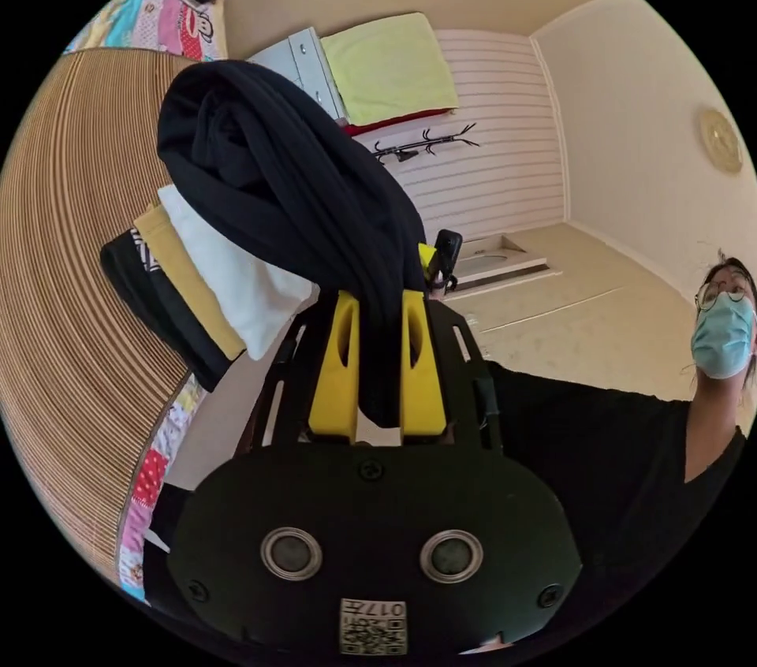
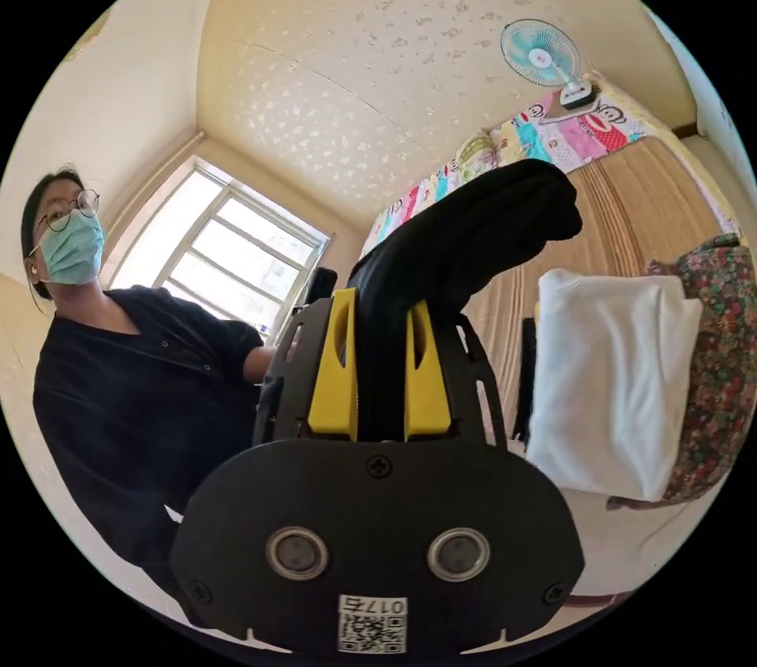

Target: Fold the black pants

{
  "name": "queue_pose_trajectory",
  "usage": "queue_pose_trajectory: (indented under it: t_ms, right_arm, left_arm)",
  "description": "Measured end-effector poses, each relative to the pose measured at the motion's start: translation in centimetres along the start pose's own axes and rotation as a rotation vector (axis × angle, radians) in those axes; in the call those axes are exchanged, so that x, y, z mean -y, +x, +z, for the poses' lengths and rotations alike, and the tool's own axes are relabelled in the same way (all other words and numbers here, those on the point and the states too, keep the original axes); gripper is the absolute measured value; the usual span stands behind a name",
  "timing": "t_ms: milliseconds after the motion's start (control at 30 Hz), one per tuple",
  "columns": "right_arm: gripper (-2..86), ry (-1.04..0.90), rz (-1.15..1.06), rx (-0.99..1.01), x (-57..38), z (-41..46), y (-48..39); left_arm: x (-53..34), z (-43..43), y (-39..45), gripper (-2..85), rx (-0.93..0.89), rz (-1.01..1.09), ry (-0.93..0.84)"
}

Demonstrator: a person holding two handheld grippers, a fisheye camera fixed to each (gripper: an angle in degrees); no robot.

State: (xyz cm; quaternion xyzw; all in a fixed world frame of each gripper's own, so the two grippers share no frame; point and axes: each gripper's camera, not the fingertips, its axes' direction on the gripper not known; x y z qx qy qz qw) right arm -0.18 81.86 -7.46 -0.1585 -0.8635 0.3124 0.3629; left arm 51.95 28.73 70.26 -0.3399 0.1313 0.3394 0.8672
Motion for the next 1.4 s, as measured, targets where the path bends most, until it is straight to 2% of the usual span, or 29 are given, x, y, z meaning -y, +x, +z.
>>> queue_pose_trajectory:
  t_ms: [67,133,233,400,467,567,633,733,833,867,967,1033,1100,1233,1400]
  right_arm:
    - [9.8,-0.084,0.061,-0.106,0.6,-0.3,3.7]
    - [10.7,-0.196,0.311,-0.344,-0.4,1.9,11.4]
    - [11.3,-0.337,0.567,-0.613,-3.5,7.9,18.1]
    - [12.1,-0.091,0.505,-0.563,-4.3,10.7,14.9]
    - [12.0,-0.007,0.510,-0.552,-5.0,11.7,13.5]
    - [11.5,0.076,0.547,-0.617,-5.2,14.1,10.6]
    - [9.9,0.164,0.557,-0.740,-4.9,16.2,6.5]
    - [6.1,0.354,0.623,-0.875,-5.7,19.0,1.0]
    - [3.6,0.586,0.668,-0.848,-8.4,24.0,-1.4]
    - [3.3,0.612,0.659,-0.837,-8.8,25.2,-1.4]
    - [2.2,0.571,0.646,-0.758,-9.6,31.7,1.4]
    - [1.8,0.574,0.710,-0.777,-8.8,33.4,1.5]
    - [1.6,0.486,0.748,-0.821,-6.2,34.1,0.6]
    - [1.1,0.400,0.753,-1.046,0.1,37.2,-5.9]
    - [0.5,0.538,0.696,-1.105,3.4,47.0,-15.1]
  left_arm:
    - [0.6,4.4,-2.7,8.6,0.171,-0.122,-0.126]
    - [-0.8,5.7,-4.3,7.2,0.336,-0.172,-0.148]
    - [-4.8,5.6,-7.5,7.1,0.558,-0.269,-0.267]
    - [-15.3,-3.6,-13.0,7.2,0.736,-0.588,-0.235]
    - [-21.9,-9.7,-14.6,7.0,0.943,-0.797,-0.302]
    - [-30.3,-16.7,-13.8,6.7,1.092,-1.110,-0.410]
    - [-33.5,-19.8,-11.7,6.6,1.120,-1.214,-0.367]
    - [-35.8,-22.4,-7.7,6.4,1.073,-1.189,-0.191]
    - [-37.2,-23.0,-5.4,6.5,1.041,-1.177,-0.025]
    - [-37.7,-22.8,-5.3,6.5,1.009,-1.188,0.005]
    - [-38.3,-22.7,-6.1,6.6,0.936,-1.192,0.031]
    - [-38.7,-23.5,-6.1,6.6,0.923,-1.170,0.070]
    - [-39.4,-25.1,-5.8,6.6,0.912,-1.130,0.125]
    - [-44.3,-30.3,-5.9,6.6,0.914,-1.134,0.201]
    - [-53.5,-37.6,-6.1,6.8,0.861,-1.179,0.401]
